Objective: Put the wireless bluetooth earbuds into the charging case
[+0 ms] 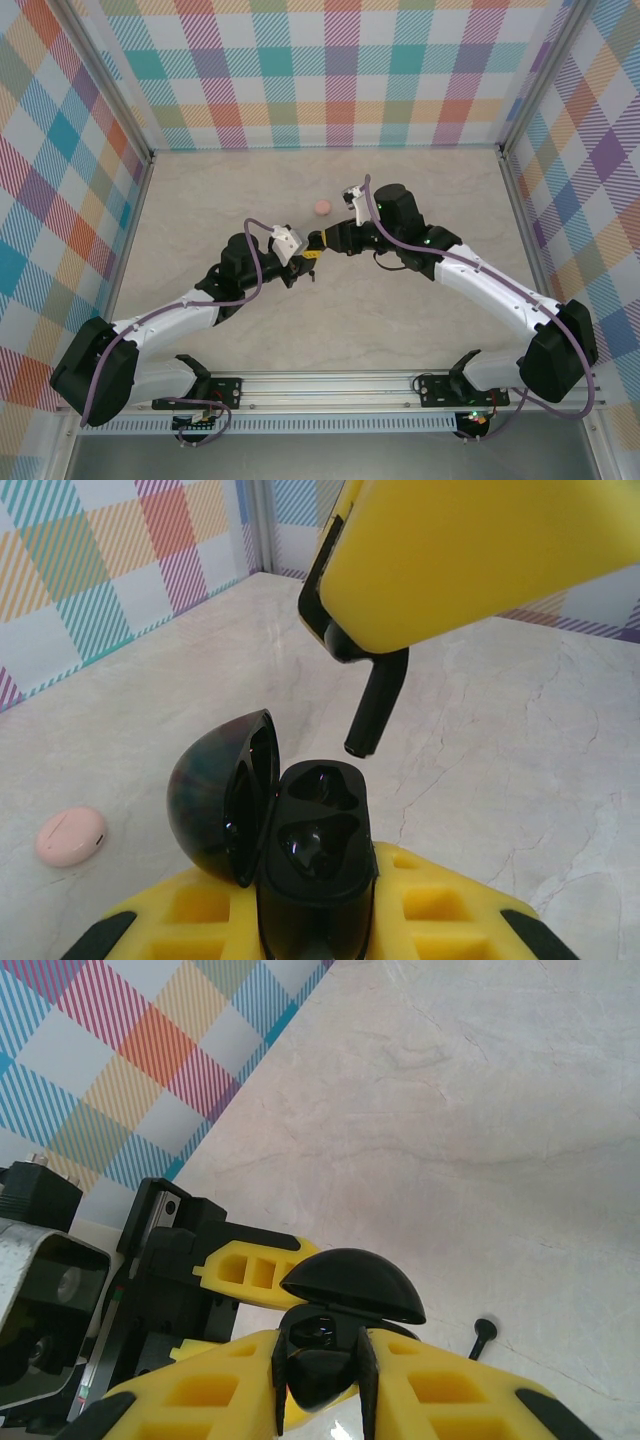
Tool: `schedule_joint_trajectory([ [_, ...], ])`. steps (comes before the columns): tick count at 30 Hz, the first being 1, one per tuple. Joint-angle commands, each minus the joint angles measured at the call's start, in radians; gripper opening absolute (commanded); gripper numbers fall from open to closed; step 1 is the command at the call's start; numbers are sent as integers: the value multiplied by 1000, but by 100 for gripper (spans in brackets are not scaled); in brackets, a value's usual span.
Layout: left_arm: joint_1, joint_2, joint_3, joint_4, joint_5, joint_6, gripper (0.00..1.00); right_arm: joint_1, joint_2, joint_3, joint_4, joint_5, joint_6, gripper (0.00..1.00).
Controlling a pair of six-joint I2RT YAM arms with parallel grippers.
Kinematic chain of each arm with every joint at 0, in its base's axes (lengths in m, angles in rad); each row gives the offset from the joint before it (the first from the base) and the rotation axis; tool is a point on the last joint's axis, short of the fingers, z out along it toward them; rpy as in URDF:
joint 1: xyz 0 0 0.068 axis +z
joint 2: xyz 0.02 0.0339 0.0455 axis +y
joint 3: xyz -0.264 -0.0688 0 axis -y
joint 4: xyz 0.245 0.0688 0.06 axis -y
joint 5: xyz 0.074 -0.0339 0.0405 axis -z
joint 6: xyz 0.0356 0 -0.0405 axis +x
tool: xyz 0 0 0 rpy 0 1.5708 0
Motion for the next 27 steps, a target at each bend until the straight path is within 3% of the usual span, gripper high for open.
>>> schedule_joint_trajectory([
  [1, -10, -19, 43, 1, 35, 8, 18, 8, 14, 39, -5, -21, -25, 29],
  [27, -9, -17, 60, -1, 50, -8, 17, 8, 45, 52, -27, -13, -32, 29],
])
